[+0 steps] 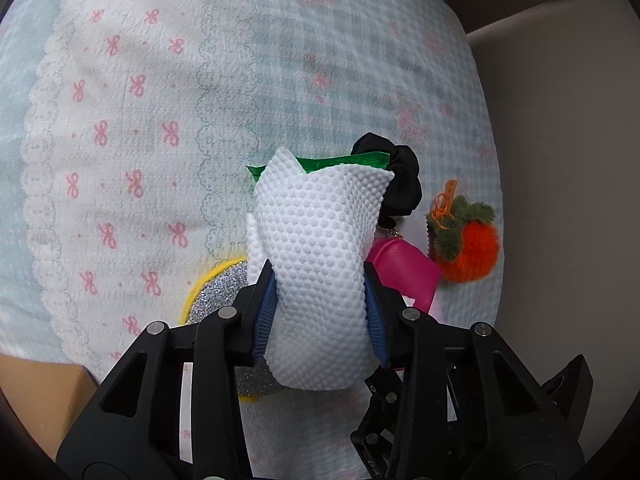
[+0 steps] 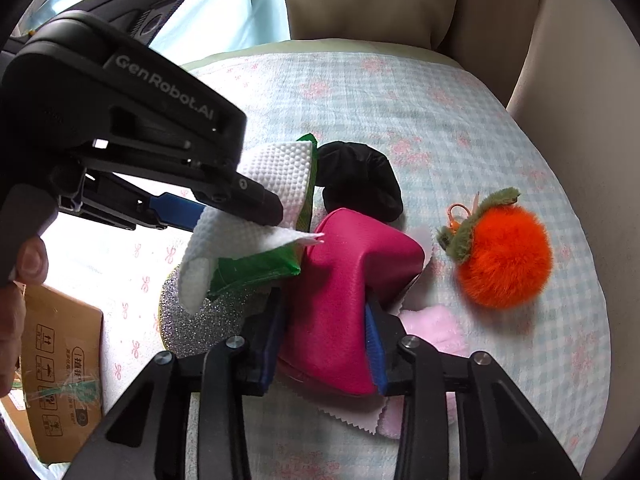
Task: Organize soft objects
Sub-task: 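Grasp the white mesh cloth with left gripper while right grasps pink pouch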
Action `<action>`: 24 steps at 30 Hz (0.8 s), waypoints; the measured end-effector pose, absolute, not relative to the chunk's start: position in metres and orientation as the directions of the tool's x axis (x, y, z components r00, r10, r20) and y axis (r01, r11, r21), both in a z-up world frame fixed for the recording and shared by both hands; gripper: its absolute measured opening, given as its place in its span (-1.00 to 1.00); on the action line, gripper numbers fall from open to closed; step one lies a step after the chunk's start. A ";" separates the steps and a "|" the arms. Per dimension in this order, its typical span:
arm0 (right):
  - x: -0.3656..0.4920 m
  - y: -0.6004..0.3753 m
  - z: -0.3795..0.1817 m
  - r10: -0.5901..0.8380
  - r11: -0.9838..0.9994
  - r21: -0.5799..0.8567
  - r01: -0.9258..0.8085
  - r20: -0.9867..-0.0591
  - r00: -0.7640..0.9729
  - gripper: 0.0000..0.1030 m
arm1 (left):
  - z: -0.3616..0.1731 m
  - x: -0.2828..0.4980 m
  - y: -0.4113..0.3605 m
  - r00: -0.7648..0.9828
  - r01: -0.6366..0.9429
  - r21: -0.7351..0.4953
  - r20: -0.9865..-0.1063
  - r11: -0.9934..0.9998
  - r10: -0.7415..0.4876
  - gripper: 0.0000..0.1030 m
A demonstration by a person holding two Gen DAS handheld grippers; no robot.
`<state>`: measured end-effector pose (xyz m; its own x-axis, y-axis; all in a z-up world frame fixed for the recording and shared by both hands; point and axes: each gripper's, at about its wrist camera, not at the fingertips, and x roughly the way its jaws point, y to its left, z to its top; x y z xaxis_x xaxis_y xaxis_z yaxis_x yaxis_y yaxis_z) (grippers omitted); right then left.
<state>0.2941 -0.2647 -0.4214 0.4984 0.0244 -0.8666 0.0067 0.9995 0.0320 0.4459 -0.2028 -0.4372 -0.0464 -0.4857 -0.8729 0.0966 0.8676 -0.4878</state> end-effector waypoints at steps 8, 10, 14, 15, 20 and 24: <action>0.292 -0.273 -0.413 0.045 0.996 0.075 0.038 -0.863 0.503 -0.71 | -0.423 0.440 -0.190 -0.030 0.081 -0.510 -0.860 0.856 -0.509 -0.39; 0.292 -0.274 -0.411 0.049 0.996 0.081 0.042 -0.863 0.503 -0.74 | -0.420 0.440 -0.188 -0.028 0.076 -0.520 -0.854 0.851 -0.520 -0.39; 0.287 -0.273 -0.405 0.060 0.994 0.099 0.050 -0.857 0.512 -0.77 | -0.414 0.437 -0.180 -0.015 0.077 -0.515 -0.857 0.853 -0.516 -0.38; 0.288 -0.273 -0.405 0.062 0.994 0.102 0.051 -0.857 0.512 -0.78 | -0.413 0.436 -0.179 -0.014 0.087 -0.498 -0.867 0.863 -0.499 -0.38; 0.285 -0.272 -0.403 0.072 0.991 0.118 0.057 -0.854 0.515 -0.79 | -0.415 0.429 -0.174 -0.018 0.114 -0.439 -0.898 0.891 -0.440 -0.37; 0.280 -0.272 -0.399 0.083 0.988 0.138 0.068 -0.851 0.519 -0.80 | -0.411 0.425 -0.170 -0.011 0.128 -0.427 -0.903 0.895 -0.429 -0.37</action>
